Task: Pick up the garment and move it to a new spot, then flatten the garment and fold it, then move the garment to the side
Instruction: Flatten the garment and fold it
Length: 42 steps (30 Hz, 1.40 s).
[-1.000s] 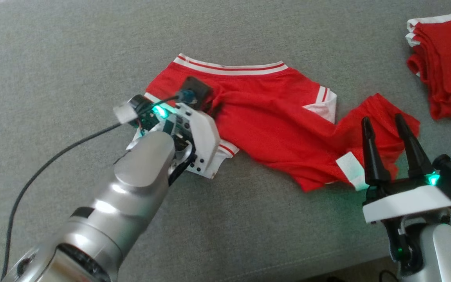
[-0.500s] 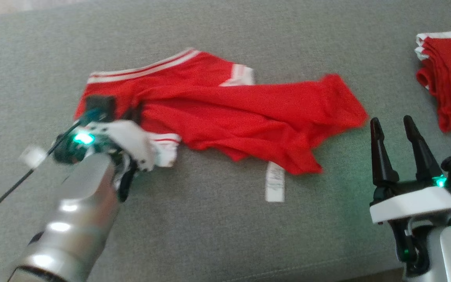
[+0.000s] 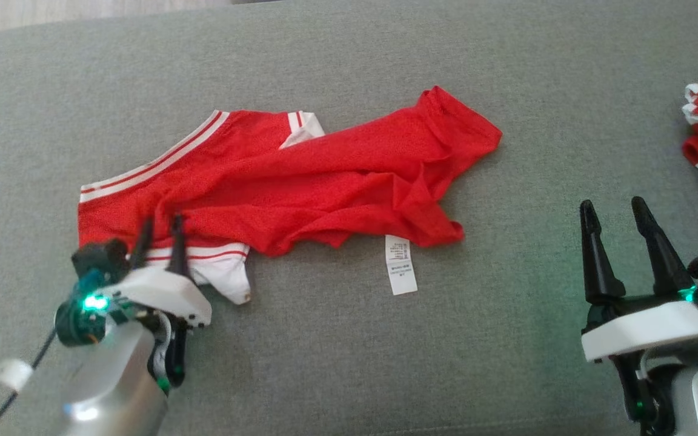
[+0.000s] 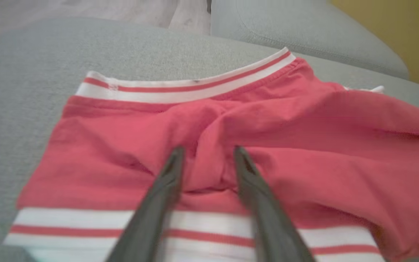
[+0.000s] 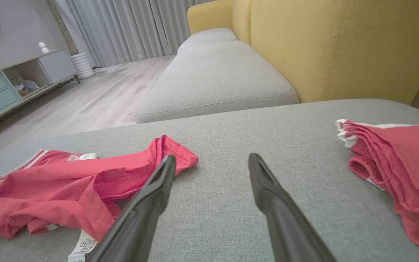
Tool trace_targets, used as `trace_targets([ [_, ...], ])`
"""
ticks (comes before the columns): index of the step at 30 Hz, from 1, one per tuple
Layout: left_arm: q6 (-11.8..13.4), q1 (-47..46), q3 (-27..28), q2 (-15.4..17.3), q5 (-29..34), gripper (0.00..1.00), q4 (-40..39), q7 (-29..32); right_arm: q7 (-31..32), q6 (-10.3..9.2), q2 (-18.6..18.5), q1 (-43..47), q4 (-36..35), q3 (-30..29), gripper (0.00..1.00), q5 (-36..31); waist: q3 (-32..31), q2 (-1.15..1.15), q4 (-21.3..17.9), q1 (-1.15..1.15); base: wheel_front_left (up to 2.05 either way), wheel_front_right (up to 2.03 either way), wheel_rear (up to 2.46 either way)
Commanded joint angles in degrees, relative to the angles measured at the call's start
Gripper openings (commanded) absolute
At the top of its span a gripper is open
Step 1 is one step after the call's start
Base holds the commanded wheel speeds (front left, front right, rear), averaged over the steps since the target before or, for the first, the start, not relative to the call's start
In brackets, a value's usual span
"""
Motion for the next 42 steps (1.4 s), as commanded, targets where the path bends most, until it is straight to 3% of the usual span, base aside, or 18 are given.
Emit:
trace_targets([
  [1, 1.1, 1.0, 2.1, 2.6, 0.6, 1.00, -4.2, -2.4, 0.2, -0.04, -1.5, -1.2, -2.6, 1.7, 1.00, -0.6, -0.2, 0.00, 0.4, 0.00, 0.00, 0.00, 0.00],
  [6, 5.8, 5.0, 4.3, 4.0, 5.3, 1.00, -15.6, -4.8, 0.6, -0.04, -2.5, -1.5, -3.7, 2.6, 1.00, -1.0, -0.9, 0.00, 1.2, 0.00, 0.00, 0.00, 0.00],
  [7, 5.8, 5.0, 4.3, 4.0, 5.3, 1.00, -15.6, -4.8, 0.6, -0.04, -2.5, -1.5, -3.7, 2.6, 1.00, -1.0, -0.9, 0.00, 1.2, 0.00, 0.00, 0.00, 0.00],
  [12, 11.4, 10.4, 8.6, 6.1, 15.0, 1.00, -30.8, -4.8, 1.4, -0.04, -3.1, -1.5, -5.1, 3.5, 1.00, -1.4, -1.7, 0.00, 2.0, 0.00, 0.00, 0.00, 0.00],
  [17, 14.1, 17.0, 10.7, 8.4, 18.8, 1.00, -38.5, -4.9, 2.3, -0.04, -3.3, -0.7, -6.1, 3.9, 1.00, -2.0, -3.2, 0.00, 2.5, 0.00, 0.00, 0.00, 0.00],
  [25, 15.6, 25.5, 10.6, 11.3, 17.2, 1.00, -45.5, 0.5, 3.8, -0.04, -2.7, 2.3, -7.5, 4.1, 1.00, -2.4, -5.2, 0.00, 2.5, 0.00, 0.00, 0.00, 0.00],
  [38, 16.1, 26.6, 10.4, 12.0, 16.4, 1.00, -47.7, 2.2, 4.3, -0.04, -2.3, 2.8, -7.9, 4.1, 1.00, -2.3, -5.2, 0.00, 2.3, 0.00, 0.00, 0.00, 0.00],
  [42, 14.2, 24.5, 10.5, 12.7, 14.9, 1.00, -46.4, 4.1, 4.2, -0.04, -2.2, 2.5, -8.2, 3.8, 1.00, -2.1, -4.0, 0.00, 2.8, 0.00, 0.00, 0.00, 0.00],
])
